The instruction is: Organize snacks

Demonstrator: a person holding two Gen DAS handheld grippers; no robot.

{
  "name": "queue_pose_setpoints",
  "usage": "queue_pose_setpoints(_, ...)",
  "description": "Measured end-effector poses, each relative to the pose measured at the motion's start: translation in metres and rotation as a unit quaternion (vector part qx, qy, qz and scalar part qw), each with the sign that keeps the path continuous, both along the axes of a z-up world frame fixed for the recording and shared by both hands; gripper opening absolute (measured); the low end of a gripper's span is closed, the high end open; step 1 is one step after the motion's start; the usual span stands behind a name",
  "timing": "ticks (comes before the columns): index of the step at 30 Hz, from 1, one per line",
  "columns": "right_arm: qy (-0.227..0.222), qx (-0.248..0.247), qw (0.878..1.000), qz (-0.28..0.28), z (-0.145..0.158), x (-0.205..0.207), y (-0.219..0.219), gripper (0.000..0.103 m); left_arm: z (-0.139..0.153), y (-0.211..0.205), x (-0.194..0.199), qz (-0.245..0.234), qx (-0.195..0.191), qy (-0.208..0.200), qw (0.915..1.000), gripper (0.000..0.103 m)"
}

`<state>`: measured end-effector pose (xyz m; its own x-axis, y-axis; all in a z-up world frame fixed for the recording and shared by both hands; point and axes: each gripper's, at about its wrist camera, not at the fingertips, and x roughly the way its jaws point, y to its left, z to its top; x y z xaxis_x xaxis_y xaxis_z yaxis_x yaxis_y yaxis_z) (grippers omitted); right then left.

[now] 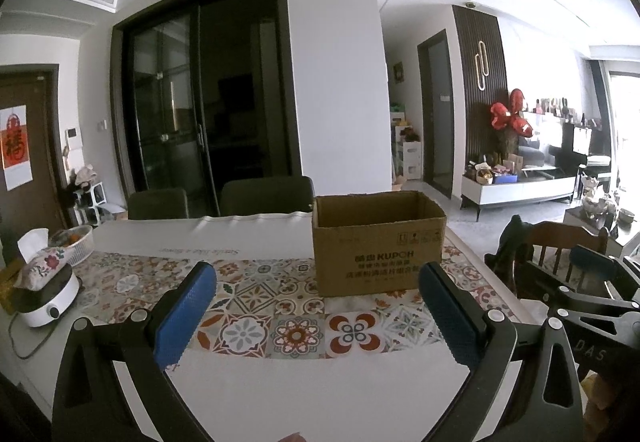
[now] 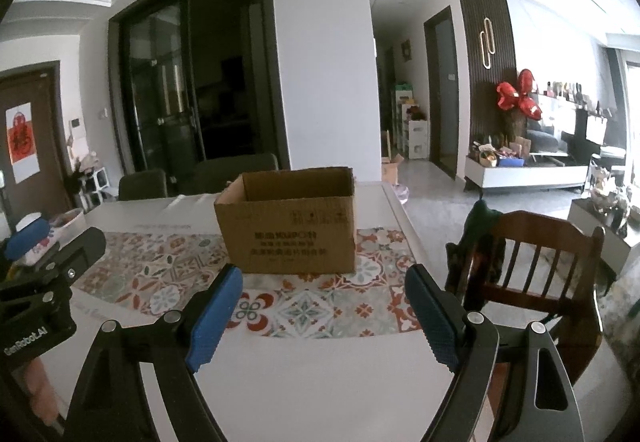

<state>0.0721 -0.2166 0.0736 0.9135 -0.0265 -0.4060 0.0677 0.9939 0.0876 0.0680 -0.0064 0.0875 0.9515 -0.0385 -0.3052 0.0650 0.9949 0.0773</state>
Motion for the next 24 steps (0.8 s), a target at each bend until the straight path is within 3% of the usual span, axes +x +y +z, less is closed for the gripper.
queue_pose_setpoints(24,-0.001,0.003,1.0,0.0,0.0001,-0.0058,0.0003,0.084,0.0064,-0.0006,-0.0099,0.0,0.003,-0.007,1.0,0.103)
